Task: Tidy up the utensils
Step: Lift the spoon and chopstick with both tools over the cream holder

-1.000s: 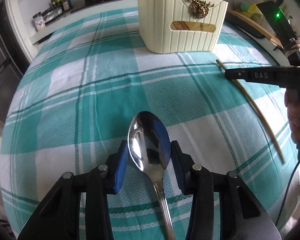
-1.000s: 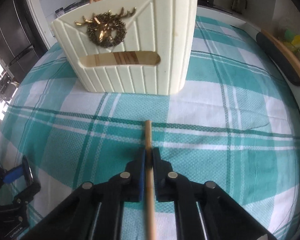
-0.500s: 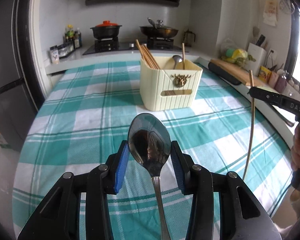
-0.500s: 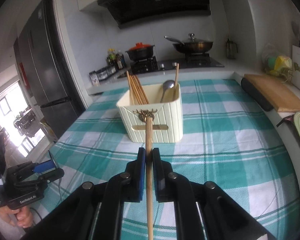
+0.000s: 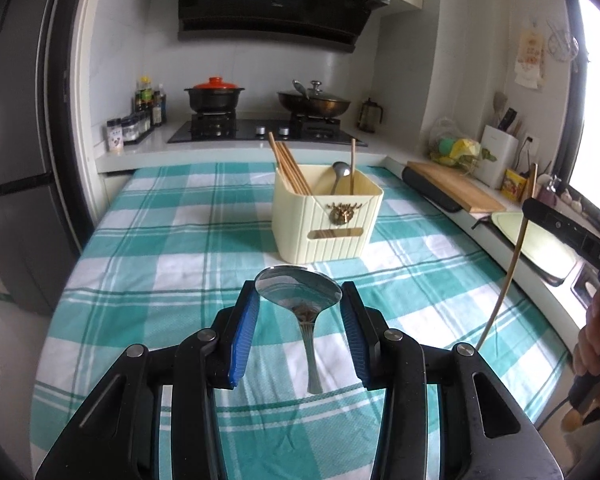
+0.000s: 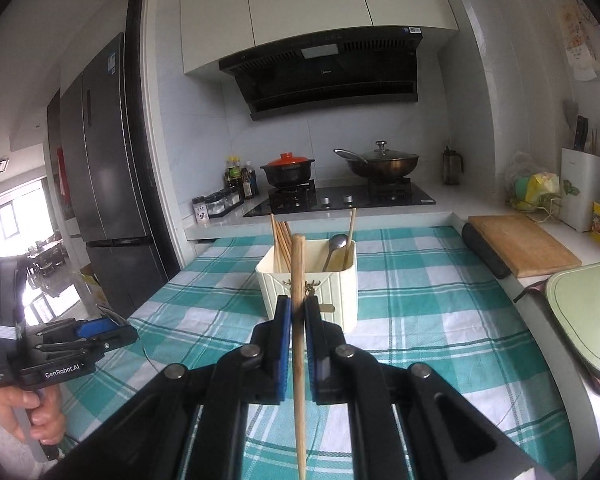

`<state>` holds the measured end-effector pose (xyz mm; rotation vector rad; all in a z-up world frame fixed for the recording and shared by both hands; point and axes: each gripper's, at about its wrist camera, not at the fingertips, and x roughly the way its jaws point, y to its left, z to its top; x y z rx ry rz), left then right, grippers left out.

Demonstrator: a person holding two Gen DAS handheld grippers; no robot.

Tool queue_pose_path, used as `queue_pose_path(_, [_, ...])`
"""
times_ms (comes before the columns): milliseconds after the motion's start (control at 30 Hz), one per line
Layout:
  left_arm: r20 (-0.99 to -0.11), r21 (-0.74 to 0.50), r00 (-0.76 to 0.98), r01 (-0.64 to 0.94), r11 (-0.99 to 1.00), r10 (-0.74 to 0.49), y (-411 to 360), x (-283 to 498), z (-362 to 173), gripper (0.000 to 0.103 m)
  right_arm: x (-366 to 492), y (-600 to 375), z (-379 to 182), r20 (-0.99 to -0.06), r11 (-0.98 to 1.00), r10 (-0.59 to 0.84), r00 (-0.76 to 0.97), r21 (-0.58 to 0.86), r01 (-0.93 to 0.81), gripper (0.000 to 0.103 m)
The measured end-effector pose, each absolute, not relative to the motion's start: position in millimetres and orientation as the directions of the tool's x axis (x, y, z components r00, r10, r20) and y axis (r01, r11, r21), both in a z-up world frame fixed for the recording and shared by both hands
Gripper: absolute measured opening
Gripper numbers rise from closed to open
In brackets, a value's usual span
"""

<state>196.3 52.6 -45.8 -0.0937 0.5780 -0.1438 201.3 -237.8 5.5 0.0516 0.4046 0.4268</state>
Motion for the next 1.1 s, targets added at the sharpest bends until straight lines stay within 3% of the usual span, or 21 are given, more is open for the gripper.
queue_pose_path(767, [-0.548, -0.054, 0.827, 0.110, 0.992, -0.122, 46, 212, -31, 0.042, 220, -229, 0, -0.412, 0.899, 0.434, 0.802, 0.131, -0.419, 0.007])
queue_pose_path(1100, [-0.533, -0.191, 0.804, 0.187, 0.964, -0.261, 64, 270, 33, 0.042, 290, -216, 53, -0.372, 0.878, 0.471, 0.800, 0.109, -0.466, 0.007])
